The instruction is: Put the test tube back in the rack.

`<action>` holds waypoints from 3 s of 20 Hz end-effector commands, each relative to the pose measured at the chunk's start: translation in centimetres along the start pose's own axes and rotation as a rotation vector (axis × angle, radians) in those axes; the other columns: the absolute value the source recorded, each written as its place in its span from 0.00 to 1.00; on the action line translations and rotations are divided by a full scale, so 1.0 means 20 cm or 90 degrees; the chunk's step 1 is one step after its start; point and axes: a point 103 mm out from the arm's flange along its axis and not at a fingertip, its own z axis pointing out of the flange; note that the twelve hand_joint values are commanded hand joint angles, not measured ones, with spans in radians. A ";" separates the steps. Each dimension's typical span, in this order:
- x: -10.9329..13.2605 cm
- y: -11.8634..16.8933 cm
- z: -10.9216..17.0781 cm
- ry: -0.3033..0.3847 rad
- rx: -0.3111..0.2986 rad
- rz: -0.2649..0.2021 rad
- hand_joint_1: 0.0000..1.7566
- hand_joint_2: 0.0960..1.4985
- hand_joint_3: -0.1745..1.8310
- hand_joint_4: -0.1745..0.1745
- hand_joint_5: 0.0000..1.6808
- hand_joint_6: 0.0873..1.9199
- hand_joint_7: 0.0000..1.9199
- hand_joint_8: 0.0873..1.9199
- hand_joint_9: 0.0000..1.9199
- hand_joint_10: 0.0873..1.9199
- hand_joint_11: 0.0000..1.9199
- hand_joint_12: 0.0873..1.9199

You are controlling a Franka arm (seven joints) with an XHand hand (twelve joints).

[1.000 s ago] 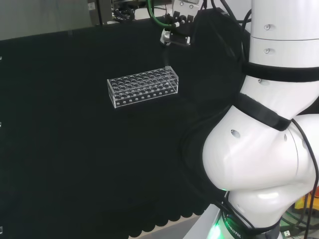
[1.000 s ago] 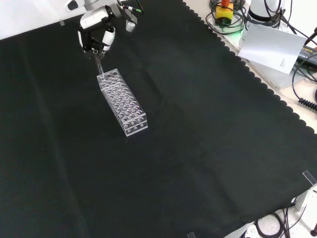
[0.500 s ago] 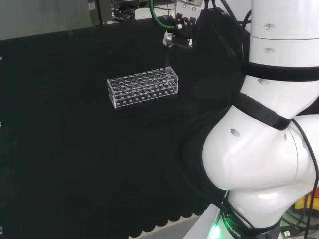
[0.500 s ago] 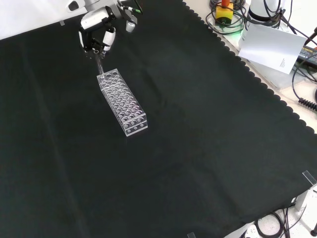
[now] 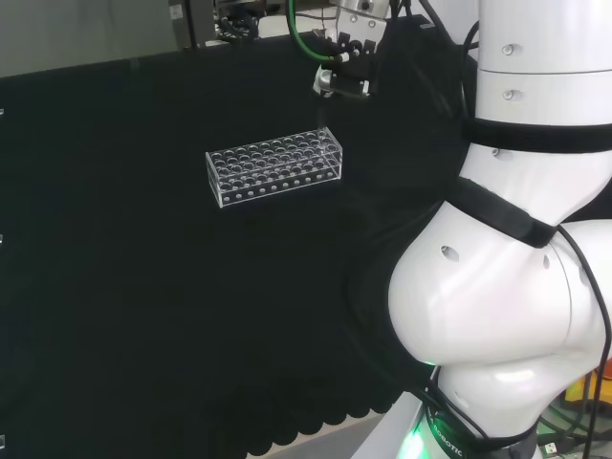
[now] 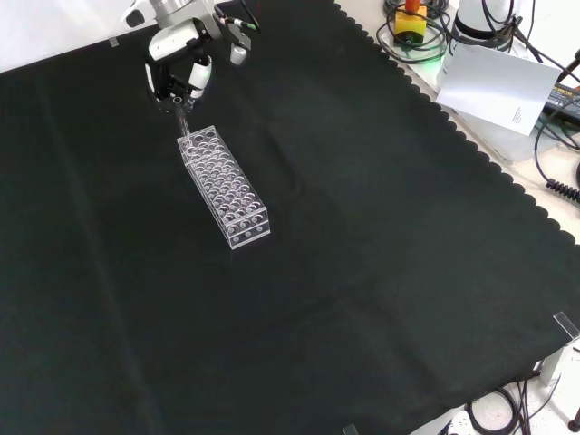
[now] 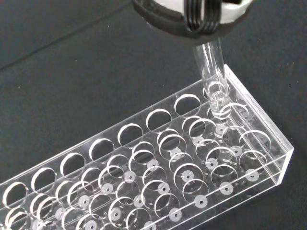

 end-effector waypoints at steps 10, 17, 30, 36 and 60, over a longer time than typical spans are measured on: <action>-0.04 0.00 0.11 -0.006 0.026 0.001 0.81 0.65 0.09 0.00 0.75 0.07 0.65 0.45 0.61 0.32 0.56 0.54; -0.04 0.01 0.17 -0.010 0.038 0.000 0.81 0.65 0.09 0.00 0.75 0.07 0.65 0.45 0.61 0.32 0.56 0.54; -0.04 0.04 0.20 0.015 0.056 -0.005 0.80 0.65 0.09 0.00 0.75 0.06 0.65 0.46 0.61 0.33 0.56 0.54; -0.06 0.06 0.20 0.064 0.121 -0.028 0.68 0.63 0.02 0.23 0.53 0.29 0.48 0.43 0.54 0.41 0.36 0.68; 0.16 -0.12 -0.32 0.064 0.011 -0.171 0.61 0.60 0.00 0.63 0.25 0.14 0.08 0.46 0.21 0.47 0.09 0.80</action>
